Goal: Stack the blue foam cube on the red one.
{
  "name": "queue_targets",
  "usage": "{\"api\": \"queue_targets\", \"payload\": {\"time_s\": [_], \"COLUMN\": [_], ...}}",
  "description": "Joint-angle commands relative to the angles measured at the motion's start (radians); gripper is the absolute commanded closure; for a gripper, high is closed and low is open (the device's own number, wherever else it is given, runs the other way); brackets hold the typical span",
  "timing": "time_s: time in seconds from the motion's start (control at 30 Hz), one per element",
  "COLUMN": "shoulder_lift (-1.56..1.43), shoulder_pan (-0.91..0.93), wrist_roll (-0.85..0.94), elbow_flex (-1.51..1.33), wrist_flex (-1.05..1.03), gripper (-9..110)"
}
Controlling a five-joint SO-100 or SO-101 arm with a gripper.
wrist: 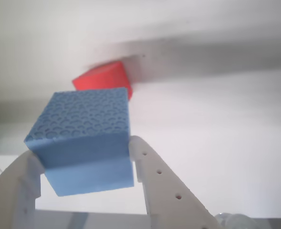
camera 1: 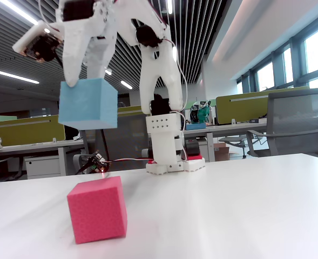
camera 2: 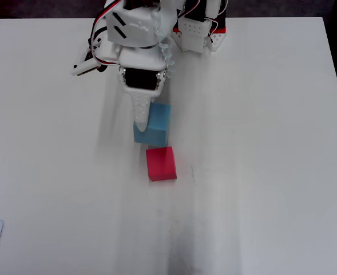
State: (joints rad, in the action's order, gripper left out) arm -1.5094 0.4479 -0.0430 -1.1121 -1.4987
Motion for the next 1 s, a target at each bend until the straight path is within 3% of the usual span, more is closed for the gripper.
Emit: {"api": "queue_targets", "payload": {"time_s": [0.0,0.97], "shoulder_lift": [0.028,0.396], "shoulder_pan": [0.005,-0.038], "wrist_roll": [-0.008,-0.054], "elbow_flex": [0.133,0.221], "wrist_flex": [-0.023,0.015], "gripper": [82,82]}}
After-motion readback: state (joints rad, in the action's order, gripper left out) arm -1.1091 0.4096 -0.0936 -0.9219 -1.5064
